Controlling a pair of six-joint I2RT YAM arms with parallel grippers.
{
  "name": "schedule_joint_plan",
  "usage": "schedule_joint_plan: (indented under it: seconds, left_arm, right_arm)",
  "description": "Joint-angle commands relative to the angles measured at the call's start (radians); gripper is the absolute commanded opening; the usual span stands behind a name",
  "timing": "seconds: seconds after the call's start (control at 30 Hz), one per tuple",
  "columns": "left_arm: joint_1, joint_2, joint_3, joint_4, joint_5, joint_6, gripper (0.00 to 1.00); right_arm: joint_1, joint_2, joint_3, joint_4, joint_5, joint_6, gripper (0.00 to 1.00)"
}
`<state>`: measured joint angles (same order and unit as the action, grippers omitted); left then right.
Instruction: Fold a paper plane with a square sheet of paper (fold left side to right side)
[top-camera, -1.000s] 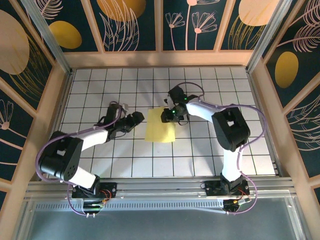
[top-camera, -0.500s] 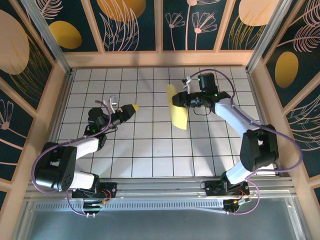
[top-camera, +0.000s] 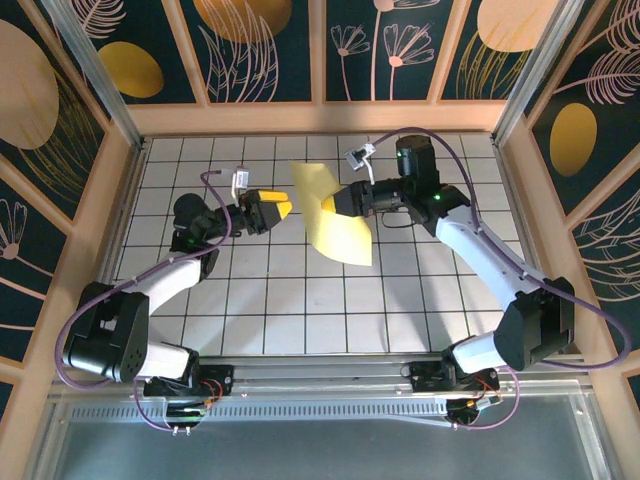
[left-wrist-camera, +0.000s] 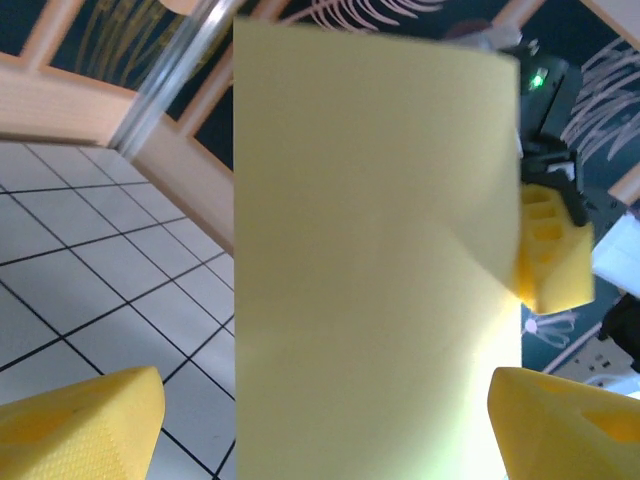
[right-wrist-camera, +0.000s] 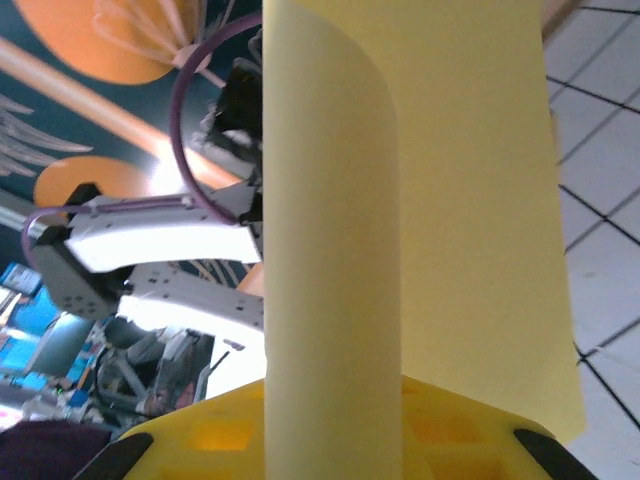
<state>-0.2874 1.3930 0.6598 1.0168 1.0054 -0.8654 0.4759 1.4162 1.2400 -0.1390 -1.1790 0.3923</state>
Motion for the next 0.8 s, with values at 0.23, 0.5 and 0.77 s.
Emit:
schedule_joint_plan:
  seconds: [0.23,0.5,0.77]
  left_arm:
    - [-0.038,-0.023,0.074,-0.061,0.096,0.092,0.53]
    - [-0.039,-0.018,0.072,-0.184,0.024,0.104,0.00]
    - [-0.038,0.049,0.132,-0.577,-0.070,0.205,0.00]
  right_arm:
    - [0.000,0.022,0.082,-0.068,0.070,-0.080,0.25]
    - [-0.062,0.033,0.064,-0.151,0.247,-0.138,0.34]
    - [-0.110,0.033,-0.014,-0.223,0.565,-0.158,0.61]
